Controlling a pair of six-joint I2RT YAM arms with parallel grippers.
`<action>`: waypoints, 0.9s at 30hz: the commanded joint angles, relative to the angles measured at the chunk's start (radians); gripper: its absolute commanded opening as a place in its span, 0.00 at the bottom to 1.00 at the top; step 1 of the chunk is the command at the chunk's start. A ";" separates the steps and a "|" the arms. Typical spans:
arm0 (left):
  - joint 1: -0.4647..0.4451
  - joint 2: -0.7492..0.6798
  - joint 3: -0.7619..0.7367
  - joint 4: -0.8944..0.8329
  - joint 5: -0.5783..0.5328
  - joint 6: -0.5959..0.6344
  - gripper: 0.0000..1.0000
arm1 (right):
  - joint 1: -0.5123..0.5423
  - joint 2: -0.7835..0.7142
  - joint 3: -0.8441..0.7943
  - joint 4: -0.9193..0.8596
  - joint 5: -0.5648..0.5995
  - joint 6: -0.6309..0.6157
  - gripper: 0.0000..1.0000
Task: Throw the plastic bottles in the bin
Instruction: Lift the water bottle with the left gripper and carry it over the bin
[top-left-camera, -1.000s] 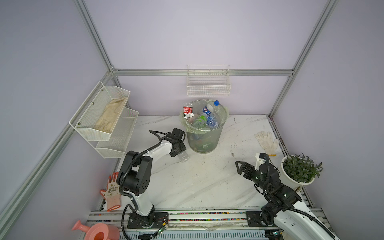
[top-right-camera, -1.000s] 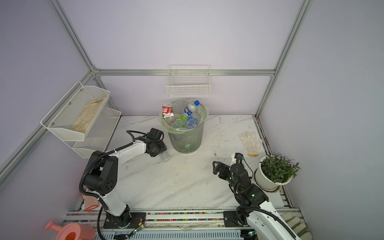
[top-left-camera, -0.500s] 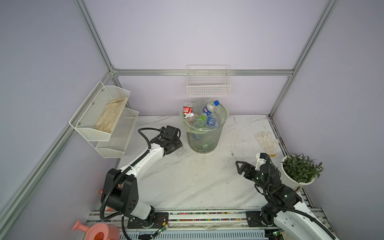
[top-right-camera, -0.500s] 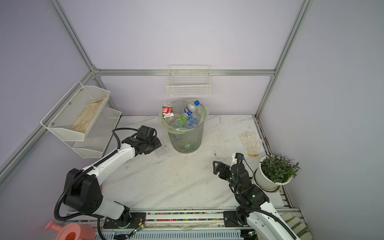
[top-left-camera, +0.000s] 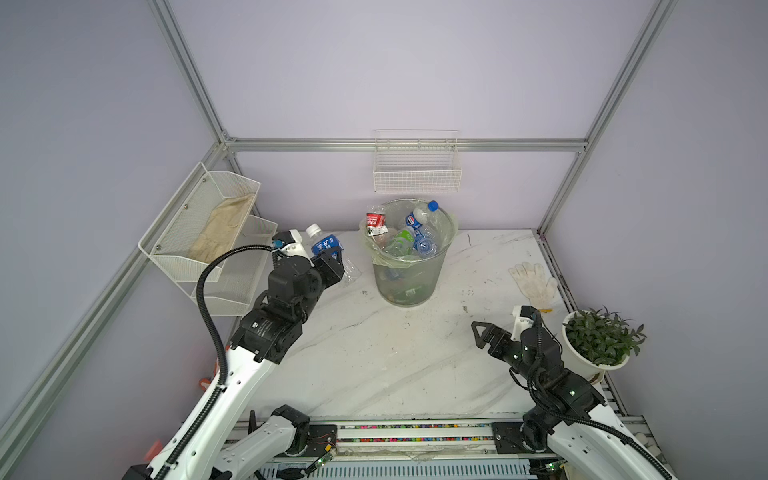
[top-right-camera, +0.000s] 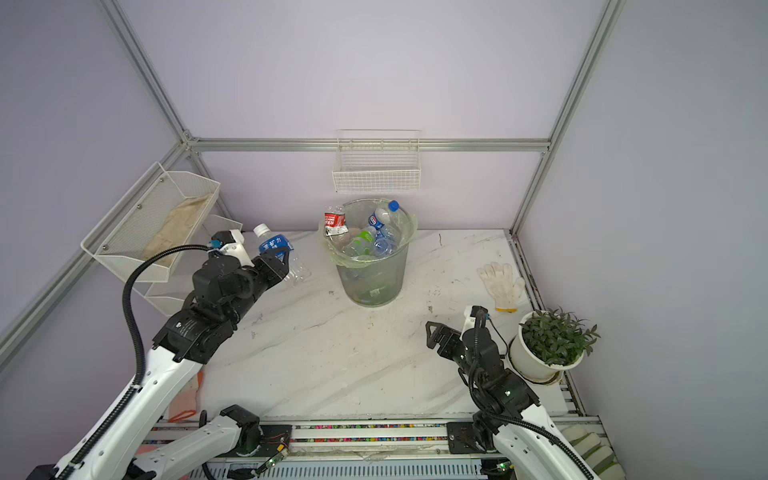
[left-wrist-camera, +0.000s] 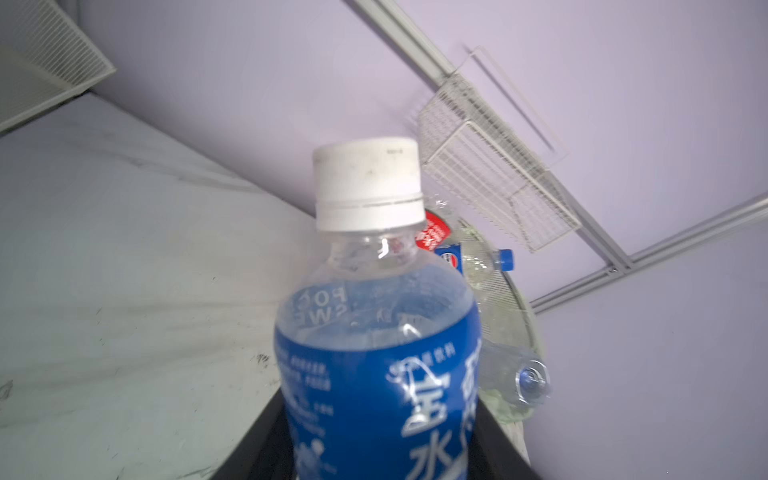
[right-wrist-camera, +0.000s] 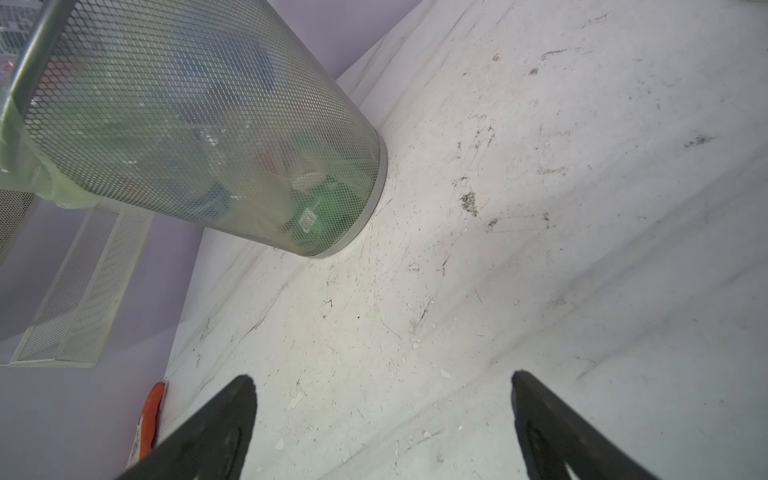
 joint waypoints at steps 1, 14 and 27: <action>-0.065 -0.098 0.041 0.356 0.068 0.235 0.22 | -0.002 -0.009 -0.017 -0.019 0.000 0.016 0.97; -0.108 -0.045 0.270 0.500 0.051 0.588 0.23 | -0.001 -0.007 -0.010 -0.035 0.003 0.018 0.97; -0.106 0.413 0.708 0.338 0.213 0.595 0.26 | -0.002 -0.025 -0.017 -0.041 -0.004 0.029 0.97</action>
